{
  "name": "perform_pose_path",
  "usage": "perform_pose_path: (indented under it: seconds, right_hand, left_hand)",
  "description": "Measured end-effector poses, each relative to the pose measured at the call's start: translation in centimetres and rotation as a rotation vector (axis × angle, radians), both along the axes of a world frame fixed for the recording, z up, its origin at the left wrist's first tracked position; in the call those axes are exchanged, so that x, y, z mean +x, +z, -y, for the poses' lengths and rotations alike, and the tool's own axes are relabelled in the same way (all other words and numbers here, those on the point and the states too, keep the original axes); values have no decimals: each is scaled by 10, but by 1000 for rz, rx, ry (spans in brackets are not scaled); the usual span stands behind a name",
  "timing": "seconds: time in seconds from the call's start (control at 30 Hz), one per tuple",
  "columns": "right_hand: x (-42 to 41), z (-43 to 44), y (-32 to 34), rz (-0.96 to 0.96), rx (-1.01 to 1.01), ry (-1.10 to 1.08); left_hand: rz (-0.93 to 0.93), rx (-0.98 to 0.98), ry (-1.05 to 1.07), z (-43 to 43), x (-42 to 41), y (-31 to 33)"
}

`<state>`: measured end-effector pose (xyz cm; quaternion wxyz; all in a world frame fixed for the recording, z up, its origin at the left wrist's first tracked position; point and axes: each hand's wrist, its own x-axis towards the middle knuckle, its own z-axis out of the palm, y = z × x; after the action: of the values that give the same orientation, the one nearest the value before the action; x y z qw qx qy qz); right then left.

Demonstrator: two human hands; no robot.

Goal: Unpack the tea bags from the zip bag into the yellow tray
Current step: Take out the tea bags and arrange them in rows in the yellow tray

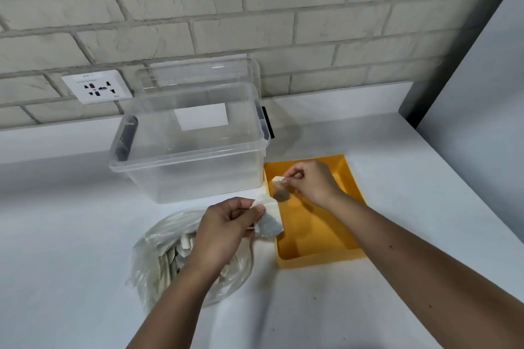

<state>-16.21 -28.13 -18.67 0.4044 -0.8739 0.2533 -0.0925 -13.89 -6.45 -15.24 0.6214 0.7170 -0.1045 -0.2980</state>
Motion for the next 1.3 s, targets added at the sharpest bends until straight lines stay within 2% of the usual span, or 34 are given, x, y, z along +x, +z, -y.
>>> perform_pose_path:
  seconds: [0.5, 0.67, 0.8, 0.87, 1.07, 1.3]
  right_hand:
    - [19, -13, -23, 135, -356, -40]
    - [10, -17, -8, 163, -262, -66]
    - [-14, -31, 23, 303, 171, -82]
    - [-32, -43, 36, 338, 310, -20]
    - [-61, -65, 41, 234, 273, 32]
    - [-73, -64, 38, 294, 445, -43]
  left_hand:
    - [-39, -7, 19, -1, 6, -4]
    - [-78, -47, 60, -2, 6, -2]
    - [-103, -97, 94, -2, 4, 1]
    - [-109, -117, 101, -3, 3, 3]
    - [-122, -143, 91, -4, -4, 7]
    - [-285, -219, 87, -7, -14, 11]
